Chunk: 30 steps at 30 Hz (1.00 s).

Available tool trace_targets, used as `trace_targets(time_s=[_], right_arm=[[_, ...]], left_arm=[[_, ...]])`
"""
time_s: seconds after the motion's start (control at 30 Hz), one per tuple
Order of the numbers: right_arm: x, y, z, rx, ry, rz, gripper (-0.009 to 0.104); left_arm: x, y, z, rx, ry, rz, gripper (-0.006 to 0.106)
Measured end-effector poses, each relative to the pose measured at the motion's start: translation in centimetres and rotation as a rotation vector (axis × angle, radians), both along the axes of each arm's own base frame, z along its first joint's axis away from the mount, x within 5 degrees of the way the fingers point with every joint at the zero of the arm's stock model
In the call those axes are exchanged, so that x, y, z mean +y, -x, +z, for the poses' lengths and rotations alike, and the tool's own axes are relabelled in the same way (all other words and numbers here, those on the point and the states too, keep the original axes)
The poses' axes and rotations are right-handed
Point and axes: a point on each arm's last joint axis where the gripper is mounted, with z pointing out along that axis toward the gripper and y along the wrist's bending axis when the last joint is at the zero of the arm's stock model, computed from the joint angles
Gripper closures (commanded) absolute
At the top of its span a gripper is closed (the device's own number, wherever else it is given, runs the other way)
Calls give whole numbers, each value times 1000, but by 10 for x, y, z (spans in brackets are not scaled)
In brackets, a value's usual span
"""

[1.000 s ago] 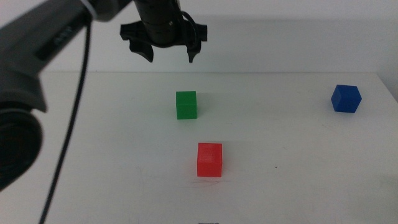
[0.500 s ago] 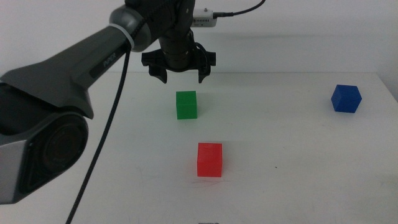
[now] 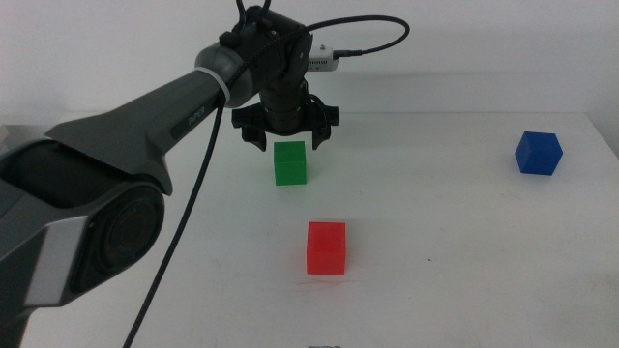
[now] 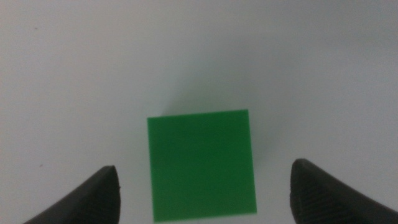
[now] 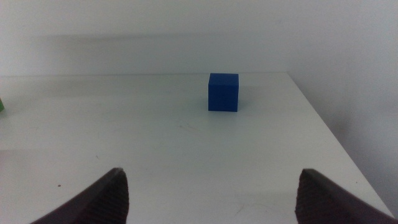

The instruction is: Stack red cubes first, then green, then blue cubes in a specific spot.

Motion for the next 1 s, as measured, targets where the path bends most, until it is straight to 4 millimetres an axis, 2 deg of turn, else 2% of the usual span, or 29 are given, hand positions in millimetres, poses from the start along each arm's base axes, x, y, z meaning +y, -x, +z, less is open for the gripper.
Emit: trace_targets(time_s=[0.2,0.37,0.53,0.77,1.0], right_arm=[[0,0,0,0,0,0,1],[0,0,0,0,0,0,1],[0,0,0,0,0,0,1],[0,0,0,0,0,0,1],[0,0,0,0,0,0,1]], left_arm=[[-2,-5,-17,0,-4,1,7],[-4,-9,-24,-13,-2,-1,7],[-3,-11,-32,-3,0,6,12],[2,-18,-40,-11,22,25,24],[2,-19,-42,-20,30,24,50]])
